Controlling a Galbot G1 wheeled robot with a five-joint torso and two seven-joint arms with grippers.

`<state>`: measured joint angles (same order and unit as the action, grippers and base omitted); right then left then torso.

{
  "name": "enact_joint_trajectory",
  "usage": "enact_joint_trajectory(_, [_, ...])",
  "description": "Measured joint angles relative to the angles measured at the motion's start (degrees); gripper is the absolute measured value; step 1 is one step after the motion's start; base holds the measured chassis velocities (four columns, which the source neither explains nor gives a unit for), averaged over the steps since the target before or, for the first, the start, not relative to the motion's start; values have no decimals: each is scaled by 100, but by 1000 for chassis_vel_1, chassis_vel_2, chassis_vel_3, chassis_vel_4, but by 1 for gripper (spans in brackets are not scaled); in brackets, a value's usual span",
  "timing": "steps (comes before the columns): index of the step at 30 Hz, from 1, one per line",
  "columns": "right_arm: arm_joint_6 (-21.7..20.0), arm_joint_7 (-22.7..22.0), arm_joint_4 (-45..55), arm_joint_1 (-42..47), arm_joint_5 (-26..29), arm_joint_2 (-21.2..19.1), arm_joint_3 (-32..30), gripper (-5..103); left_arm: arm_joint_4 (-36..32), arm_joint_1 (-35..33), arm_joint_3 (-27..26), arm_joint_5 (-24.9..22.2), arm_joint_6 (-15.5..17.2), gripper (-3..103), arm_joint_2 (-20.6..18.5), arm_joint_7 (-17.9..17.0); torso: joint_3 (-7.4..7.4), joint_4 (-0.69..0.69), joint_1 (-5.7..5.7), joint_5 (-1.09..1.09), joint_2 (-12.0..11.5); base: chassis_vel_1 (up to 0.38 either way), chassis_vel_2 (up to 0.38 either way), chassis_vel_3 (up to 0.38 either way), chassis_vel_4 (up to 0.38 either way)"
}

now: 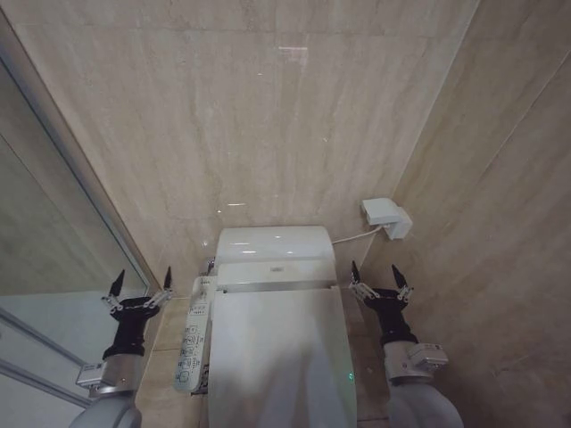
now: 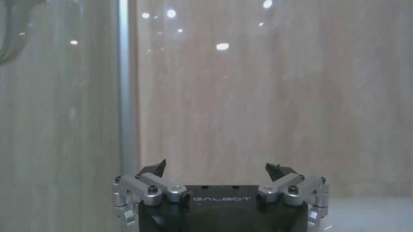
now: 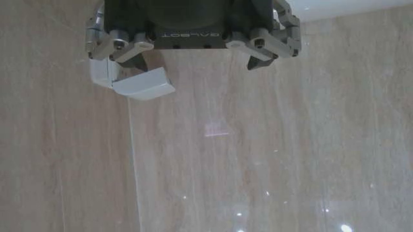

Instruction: Open the toilet lid, clean the toilet bowl with a toilet brush, close the toilet lid, and flush.

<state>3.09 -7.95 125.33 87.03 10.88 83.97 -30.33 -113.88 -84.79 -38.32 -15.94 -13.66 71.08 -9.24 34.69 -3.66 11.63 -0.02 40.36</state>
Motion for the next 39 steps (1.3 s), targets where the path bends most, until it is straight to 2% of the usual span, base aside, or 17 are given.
enact_joint_trajectory(3, [0, -1, 0, 0, 0, 0, 0, 100, 353, 196, -21, -181, -80, 100, -126, 31, 0, 0, 0, 0, 0, 0, 0, 0, 0])
enact_joint_trajectory(7, [0, -2, 0, 1, 0, 0, -1, 100, 1192, 703, 166, -564, -295, 100, -522, 408, 0, -2, 0, 0, 0, 0, 0, 0, 0])
enact_joint_trajectory(8, [0, -2, 0, 1, 0, 0, -1, 100, 1192, 703, 166, -564, -295, 100, -522, 408, 0, -2, 0, 0, 0, 0, 0, 0, 0])
enact_joint_trajectory(12, [0, -2, 0, 1, 0, 0, 0, 100, 2032, 1239, 526, -786, -479, 98, -899, 666, 0, -2, 0, 1, 0, 0, 0, 0, 0])
enact_joint_trajectory(17, [0, -1, 0, 0, 0, 0, 0, 100, 2596, 1714, 728, -925, -514, 98, -1140, 776, 0, 1, 0, 2, 0, 0, 0, 0, 0])
enact_joint_trajectory(27, [0, -2, 0, 0, 0, 0, -1, 100, 3130, 2506, 1187, -1039, -550, 100, -1308, 1166, 1, -2, 1, 1, 0, 0, 0, 0, 0])
enact_joint_trajectory(30, [0, -1, 0, 0, 0, 0, 0, 100, 3466, 2809, 1363, -1047, -605, 100, -1337, 1470, 0, -1, 1, 2, 0, 0, 0, 0, 0])
enact_joint_trajectory(34, [0, -1, 0, 0, 0, 0, 0, 100, 3642, 2917, 1404, -1044, -683, 100, -1339, 1675, 0, -1, 1, 2, 0, 0, 0, 0, 0])
enact_joint_trajectory(35, [-1, -1, 0, 0, 0, 0, 0, 100, 3714, 2949, 1417, -1044, -720, 75, -1346, 1764, 0, -2, 1, 2, 0, 0, 0, 0, 0])
enact_joint_trajectory(38, [0, -1, 0, 0, 0, 0, 0, 100, 3817, 2967, 1425, -1034, -772, 75, -1362, 1930, 0, -1, 1, 1, 0, 0, 0, 0, 0])
enact_joint_trajectory(39, [0, -1, 0, 1, 0, 0, 0, 100, 3930, 2968, 1425, -994, -865, 75, -1385, 2099, 0, -1, 0, 1, 0, 0, 0, 0, 0])
